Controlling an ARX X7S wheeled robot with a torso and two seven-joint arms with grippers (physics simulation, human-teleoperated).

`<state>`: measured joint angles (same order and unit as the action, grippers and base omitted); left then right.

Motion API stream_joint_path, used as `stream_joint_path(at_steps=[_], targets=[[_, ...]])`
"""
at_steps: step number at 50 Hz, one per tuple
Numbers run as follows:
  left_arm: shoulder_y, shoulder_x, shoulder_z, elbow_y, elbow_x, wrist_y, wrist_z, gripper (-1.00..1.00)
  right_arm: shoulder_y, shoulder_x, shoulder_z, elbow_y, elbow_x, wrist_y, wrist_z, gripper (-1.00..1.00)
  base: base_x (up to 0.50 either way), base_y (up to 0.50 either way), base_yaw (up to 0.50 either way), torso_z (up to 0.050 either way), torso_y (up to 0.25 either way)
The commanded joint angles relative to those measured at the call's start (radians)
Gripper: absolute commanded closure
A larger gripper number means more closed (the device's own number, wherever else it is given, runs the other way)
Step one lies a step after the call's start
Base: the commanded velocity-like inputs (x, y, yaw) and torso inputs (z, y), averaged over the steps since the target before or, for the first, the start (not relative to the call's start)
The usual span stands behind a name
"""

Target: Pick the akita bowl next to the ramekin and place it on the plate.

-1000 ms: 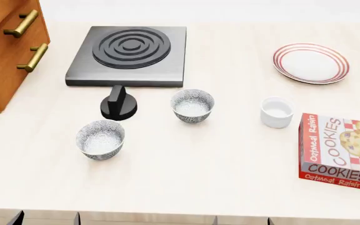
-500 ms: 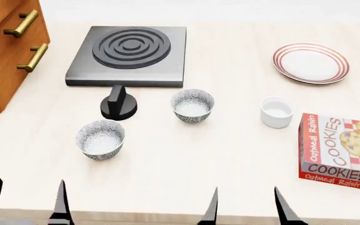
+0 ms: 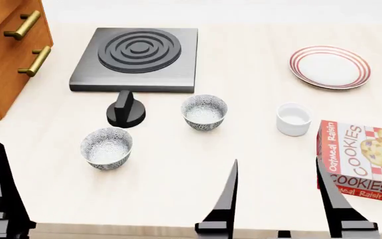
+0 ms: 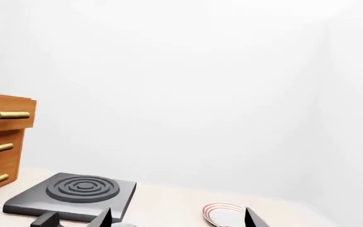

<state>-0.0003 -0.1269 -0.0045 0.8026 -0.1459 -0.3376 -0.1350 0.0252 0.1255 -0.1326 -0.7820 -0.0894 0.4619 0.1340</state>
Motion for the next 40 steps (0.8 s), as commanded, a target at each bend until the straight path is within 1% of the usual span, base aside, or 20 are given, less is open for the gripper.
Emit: stream_joint_path(at_steps=[1,4,18,29,40], targets=[[0.011,-0.002,-0.053,0.127,-0.045,-0.045,0.011,-1.00,-0.007,0.000,0.011,-0.079,-0.042,0.019,0.007,-1.00,0.00,0.00,0.00,0.000,0.000],[0.015,-0.006,-0.058,0.133,-0.055,-0.043,0.007,-1.00,-0.014,0.005,0.013,-0.073,-0.023,-0.014,0.006,-1.00,0.00,0.00,0.00,0.000,0.000],[0.027,-0.021,-0.042,0.128,-0.060,-0.025,-0.009,-1.00,-0.018,0.017,0.016,-0.065,-0.004,-0.014,0.023,-1.00,0.01,0.00,0.00,0.000,0.000],[0.014,-0.036,-0.033,0.148,-0.067,-0.050,-0.029,-1.00,-0.019,0.027,0.010,-0.066,0.001,-0.015,0.034,-1.00,0.16,0.00,0.00,0.000,0.000],[0.023,-0.047,-0.022,0.141,-0.066,-0.031,-0.038,-1.00,-0.022,0.033,0.013,-0.066,0.013,-0.017,0.043,-1.00,0.17,0.00,0.00,0.000,0.000]])
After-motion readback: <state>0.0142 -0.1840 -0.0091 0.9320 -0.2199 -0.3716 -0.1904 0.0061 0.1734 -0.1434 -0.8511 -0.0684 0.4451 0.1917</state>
